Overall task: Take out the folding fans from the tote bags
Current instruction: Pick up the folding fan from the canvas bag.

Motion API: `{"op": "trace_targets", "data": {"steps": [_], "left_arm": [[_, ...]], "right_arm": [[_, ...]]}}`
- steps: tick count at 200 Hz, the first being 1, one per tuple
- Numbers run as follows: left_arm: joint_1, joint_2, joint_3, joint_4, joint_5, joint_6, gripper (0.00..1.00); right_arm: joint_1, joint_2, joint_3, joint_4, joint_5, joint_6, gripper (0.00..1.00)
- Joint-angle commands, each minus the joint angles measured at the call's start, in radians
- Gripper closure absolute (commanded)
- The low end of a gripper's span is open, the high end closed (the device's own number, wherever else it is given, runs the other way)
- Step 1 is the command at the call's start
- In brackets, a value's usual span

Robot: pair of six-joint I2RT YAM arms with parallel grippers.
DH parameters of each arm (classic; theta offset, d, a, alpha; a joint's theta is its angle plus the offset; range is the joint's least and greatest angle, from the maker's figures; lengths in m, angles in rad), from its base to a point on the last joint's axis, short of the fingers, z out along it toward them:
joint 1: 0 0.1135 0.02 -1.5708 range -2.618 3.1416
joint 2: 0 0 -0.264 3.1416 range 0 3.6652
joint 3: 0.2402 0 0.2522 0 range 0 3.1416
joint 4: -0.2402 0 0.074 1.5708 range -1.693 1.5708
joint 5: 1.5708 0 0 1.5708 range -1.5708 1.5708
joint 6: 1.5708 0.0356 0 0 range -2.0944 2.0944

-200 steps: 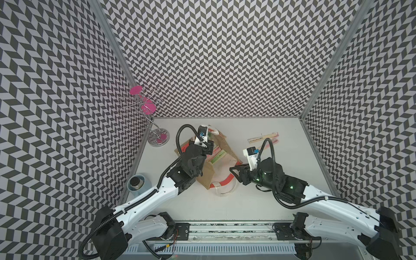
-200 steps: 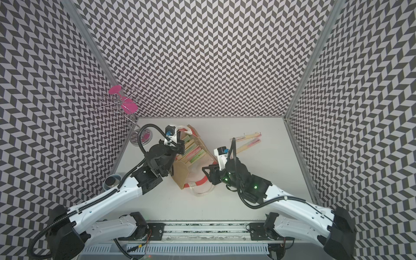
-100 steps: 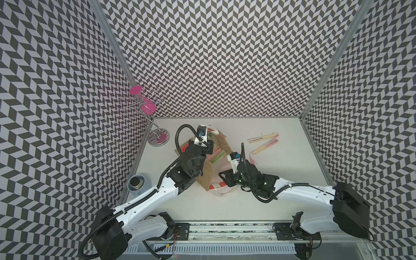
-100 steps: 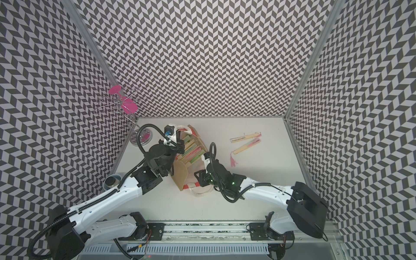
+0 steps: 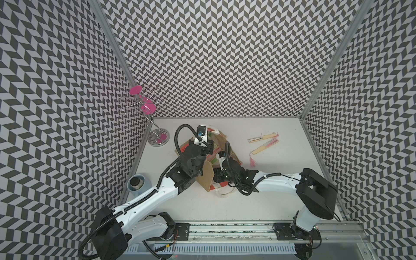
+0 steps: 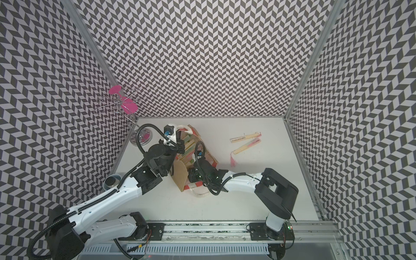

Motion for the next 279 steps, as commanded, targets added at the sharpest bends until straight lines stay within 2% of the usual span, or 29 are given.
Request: {"op": "trace_targets", "data": {"steps": [1,28,101,184,207,279], "left_arm": [[0.007,-0.050,0.028,0.072,0.024,-0.020,1.00],[0.007,-0.071,0.017,0.074,0.053,-0.018,1.00],[0.007,-0.105,-0.015,0.088,0.103,-0.026,1.00],[0.005,-0.118,-0.030,0.066,0.164,-0.080,1.00],[0.005,-0.131,-0.037,0.066,0.155,-0.076,1.00],[0.007,-0.127,-0.049,0.072,0.097,-0.057,1.00]], "right_arm": [[-0.028,0.038,0.042,0.046,-0.010,0.050,0.59],[-0.072,0.068,0.043,0.085,-0.075,0.094,0.54],[-0.144,0.149,0.055,0.170,-0.195,0.201,0.52],[-0.168,0.233,0.080,0.257,-0.177,0.334,0.53],[-0.170,0.240,0.087,0.265,-0.177,0.332,0.59],[-0.169,0.172,0.065,0.238,-0.148,0.265,0.87]]}}
